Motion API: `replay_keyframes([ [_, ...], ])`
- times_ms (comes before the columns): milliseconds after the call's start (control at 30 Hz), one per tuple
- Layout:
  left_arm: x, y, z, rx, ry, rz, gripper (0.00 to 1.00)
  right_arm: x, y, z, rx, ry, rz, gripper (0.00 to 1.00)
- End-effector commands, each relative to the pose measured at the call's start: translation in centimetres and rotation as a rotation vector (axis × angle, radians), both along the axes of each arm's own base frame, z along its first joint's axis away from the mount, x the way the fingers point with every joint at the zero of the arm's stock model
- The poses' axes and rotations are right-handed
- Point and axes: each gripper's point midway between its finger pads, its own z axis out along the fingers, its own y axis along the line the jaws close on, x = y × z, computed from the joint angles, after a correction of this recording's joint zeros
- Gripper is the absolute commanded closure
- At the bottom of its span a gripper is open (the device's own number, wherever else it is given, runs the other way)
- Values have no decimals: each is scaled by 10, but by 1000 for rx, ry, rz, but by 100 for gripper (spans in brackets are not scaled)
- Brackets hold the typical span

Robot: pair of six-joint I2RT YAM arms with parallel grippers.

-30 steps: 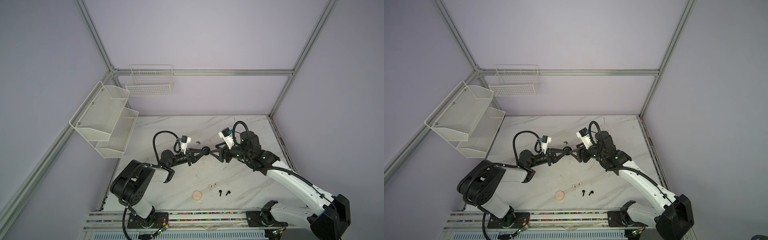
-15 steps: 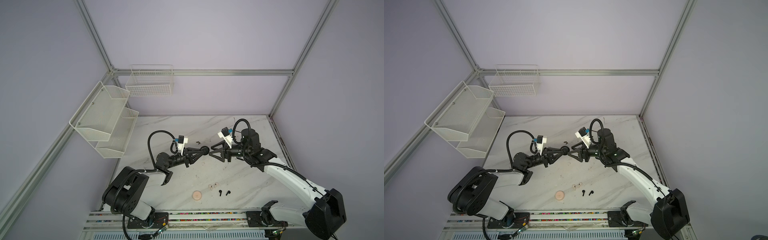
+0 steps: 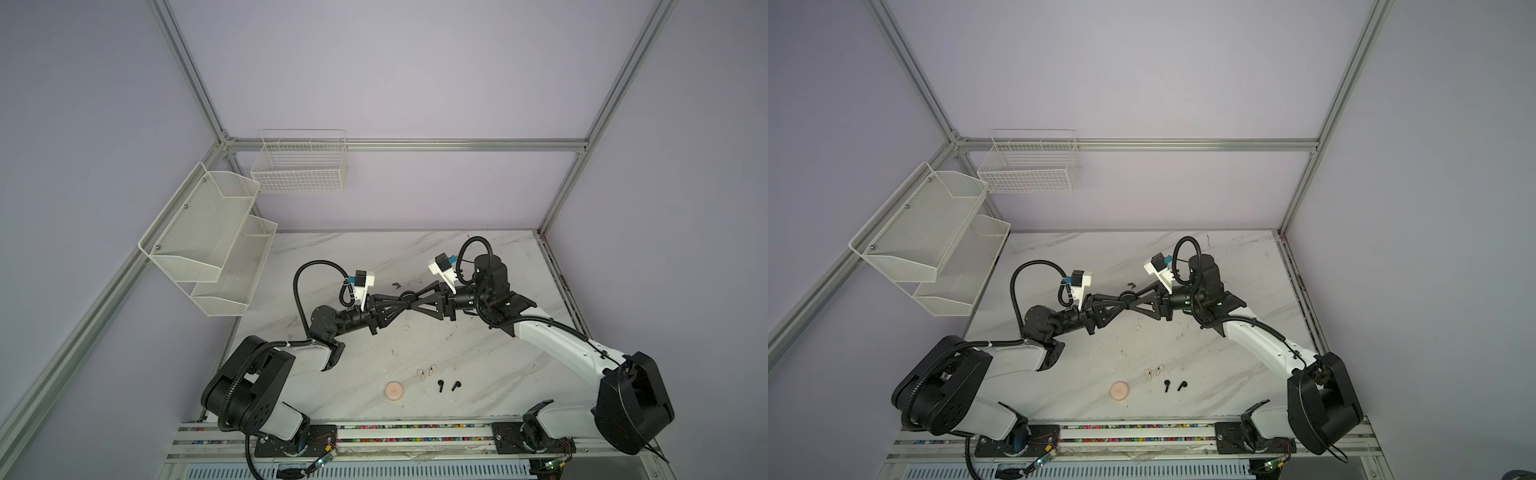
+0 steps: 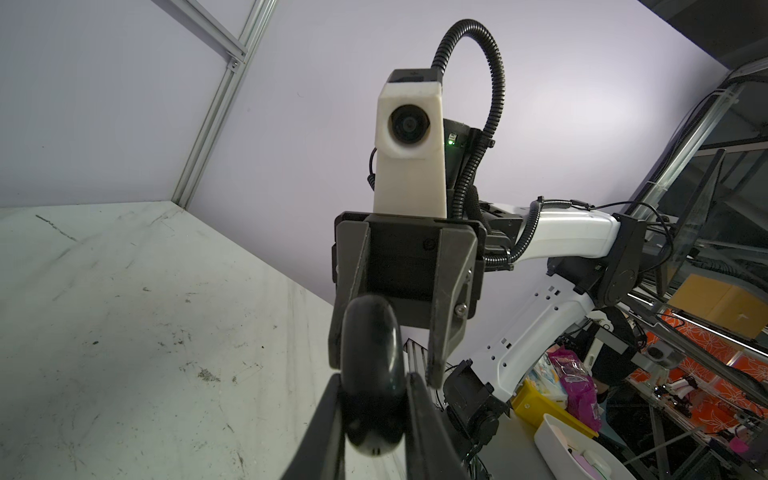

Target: Insert the wireless bluetooth earbuds into the charging case

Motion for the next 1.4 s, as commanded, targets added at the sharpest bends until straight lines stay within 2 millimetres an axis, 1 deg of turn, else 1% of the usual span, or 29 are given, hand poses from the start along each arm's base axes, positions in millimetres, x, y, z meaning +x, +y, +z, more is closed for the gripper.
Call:
replay_keyframes([
  [0,-8,5,13,-28,-78,9,100,-4,7,12,45,-49,66,61],
  [367,-6,5,7,-19,-66,11,100,-3,9,12,44,-47,75,76],
  [567,-6,5,4,-16,-60,15,100,-1,10,13,35,-43,69,80],
  [667,-5,6,2,-14,-57,22,88,2,11,10,16,-30,50,82],
  [700,-5,6,2,-14,-56,27,82,4,11,8,5,-25,37,82],
  [733,-5,7,0,-13,-50,34,74,5,10,7,-5,-22,27,82],
  [767,-4,9,-2,-15,-38,49,60,7,10,5,-18,-23,16,83],
  [800,-2,12,-5,-13,-19,73,50,8,9,3,-35,-23,-1,85],
  [867,0,18,-9,-3,2,107,44,11,6,0,-61,-32,-28,87],
  [900,2,20,-17,17,29,118,41,13,4,-2,-79,-36,-50,87],
  [933,-1,24,-10,19,16,127,40,14,3,-4,-91,-39,-59,88],
  [1000,1,25,-18,78,57,145,40,18,0,-9,-129,-37,-93,90],
  [1067,3,26,-20,154,78,157,40,18,-2,-12,-156,-29,-107,92],
  [1100,2,27,-20,200,79,154,40,19,-5,-17,-193,-34,-121,92],
  [1167,-1,29,-16,289,80,145,40,18,-7,-23,-233,-43,-108,91],
  [1200,-7,30,-17,359,75,116,40,18,-7,-27,-259,-60,-99,92],
  [1267,-21,32,-19,504,-22,58,41,14,-7,-33,-307,-87,-69,92],
  [1300,-24,35,-21,574,-83,43,42,12,-7,-32,-305,-96,-52,92],
  [1333,-21,37,-21,622,-130,50,43,10,-7,-31,-298,-108,-36,94],
  [1367,-19,37,-19,634,-164,52,44,7,-6,-31,-291,-112,-18,95],
])
